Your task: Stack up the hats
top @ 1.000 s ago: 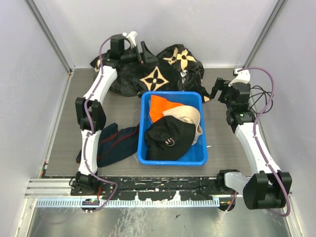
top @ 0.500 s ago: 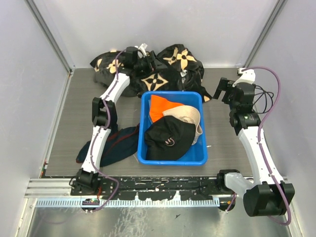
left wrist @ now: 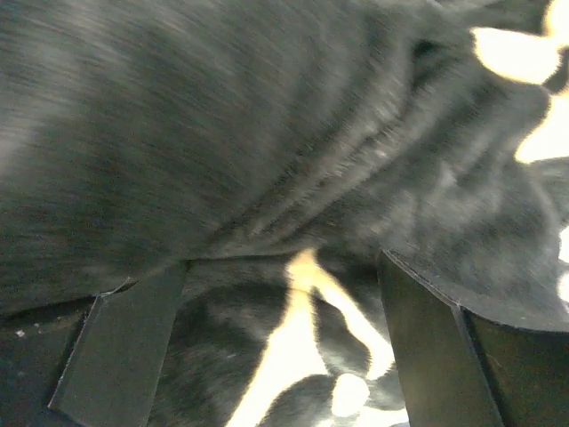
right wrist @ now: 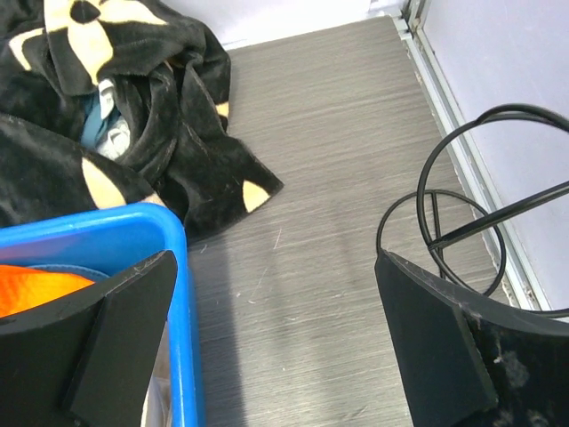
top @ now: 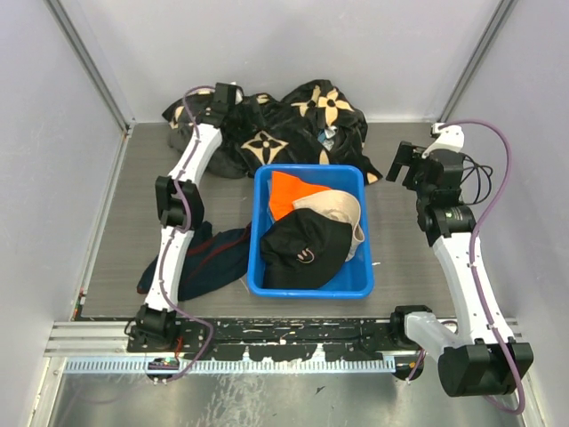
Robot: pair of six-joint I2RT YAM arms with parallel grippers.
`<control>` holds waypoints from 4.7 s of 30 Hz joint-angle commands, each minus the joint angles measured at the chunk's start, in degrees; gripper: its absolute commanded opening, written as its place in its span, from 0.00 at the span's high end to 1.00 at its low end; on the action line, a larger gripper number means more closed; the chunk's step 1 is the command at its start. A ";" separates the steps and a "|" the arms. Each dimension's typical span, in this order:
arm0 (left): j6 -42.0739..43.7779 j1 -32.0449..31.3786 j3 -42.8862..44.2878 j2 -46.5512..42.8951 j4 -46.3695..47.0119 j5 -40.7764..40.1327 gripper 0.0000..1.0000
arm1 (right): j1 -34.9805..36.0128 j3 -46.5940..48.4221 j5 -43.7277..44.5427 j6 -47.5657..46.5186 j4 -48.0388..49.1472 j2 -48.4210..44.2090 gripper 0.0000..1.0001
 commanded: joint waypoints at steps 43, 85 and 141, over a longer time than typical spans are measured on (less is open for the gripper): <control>10.55 16.99 -71.24 -53.70 2.21 2.13 0.02 | 7.77 0.64 -1.97 2.34 1.94 0.91 0.00; 0.08 20.70 -10.49 -5.17 2.01 5.02 0.00 | 18.12 2.01 -19.10 11.60 -29.20 -10.55 0.00; 1.04 -2.46 -73.76 -47.93 -3.84 9.11 0.02 | 57.28 -0.78 -17.79 37.73 -26.55 19.75 0.00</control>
